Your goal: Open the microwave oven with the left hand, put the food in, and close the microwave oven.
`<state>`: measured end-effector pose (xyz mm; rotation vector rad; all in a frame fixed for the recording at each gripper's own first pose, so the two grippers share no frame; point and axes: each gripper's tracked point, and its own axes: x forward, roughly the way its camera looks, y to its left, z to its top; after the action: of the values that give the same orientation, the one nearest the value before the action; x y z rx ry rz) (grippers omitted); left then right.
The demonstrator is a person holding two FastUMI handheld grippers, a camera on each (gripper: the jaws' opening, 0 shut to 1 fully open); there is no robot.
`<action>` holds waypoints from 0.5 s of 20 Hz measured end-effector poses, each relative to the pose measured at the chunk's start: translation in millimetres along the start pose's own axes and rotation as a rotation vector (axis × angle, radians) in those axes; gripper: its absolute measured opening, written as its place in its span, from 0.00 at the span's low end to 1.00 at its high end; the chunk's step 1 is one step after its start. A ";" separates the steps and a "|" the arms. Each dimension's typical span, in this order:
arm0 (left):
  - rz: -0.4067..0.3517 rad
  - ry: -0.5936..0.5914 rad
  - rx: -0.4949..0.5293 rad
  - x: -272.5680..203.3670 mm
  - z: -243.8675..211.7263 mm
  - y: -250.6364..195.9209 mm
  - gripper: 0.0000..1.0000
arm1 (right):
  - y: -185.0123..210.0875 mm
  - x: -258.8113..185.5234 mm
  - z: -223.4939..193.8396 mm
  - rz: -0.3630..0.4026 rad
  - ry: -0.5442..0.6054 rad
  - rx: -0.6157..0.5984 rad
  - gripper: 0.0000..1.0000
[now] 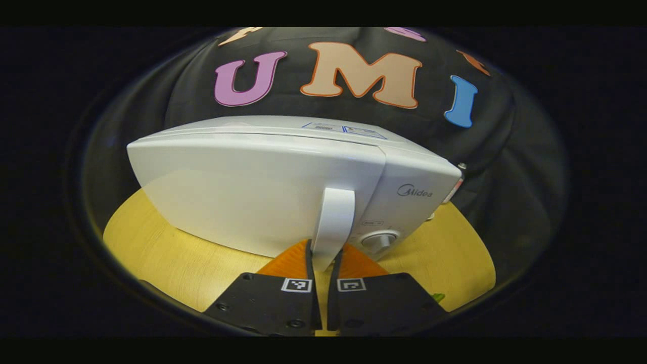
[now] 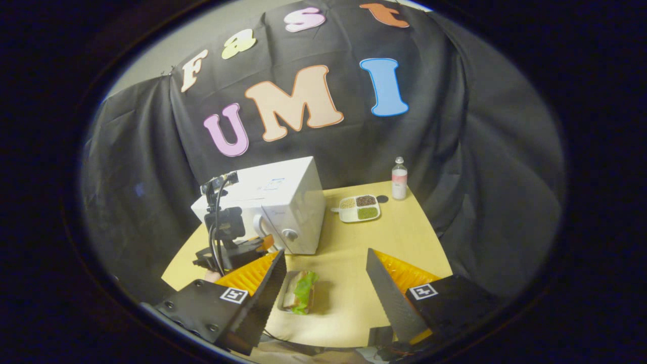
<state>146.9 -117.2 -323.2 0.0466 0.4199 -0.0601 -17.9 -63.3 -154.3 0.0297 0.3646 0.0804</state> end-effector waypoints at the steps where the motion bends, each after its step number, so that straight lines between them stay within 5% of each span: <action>1: 0.000 -0.006 0.005 -0.1 0.5 0.1 0.04 | -2.5 -1.8 0.0 -0.007 -0.001 0.005 0.92; 10: -0.004 0.033 0.029 -75.0 -41.7 28.2 0.06 | -18.0 -9.2 -5.7 -0.044 -0.009 0.008 0.92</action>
<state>63.6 -83.0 -329.7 0.0756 0.4519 -0.0698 -27.2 -81.9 -157.1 0.0304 0.3565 0.0357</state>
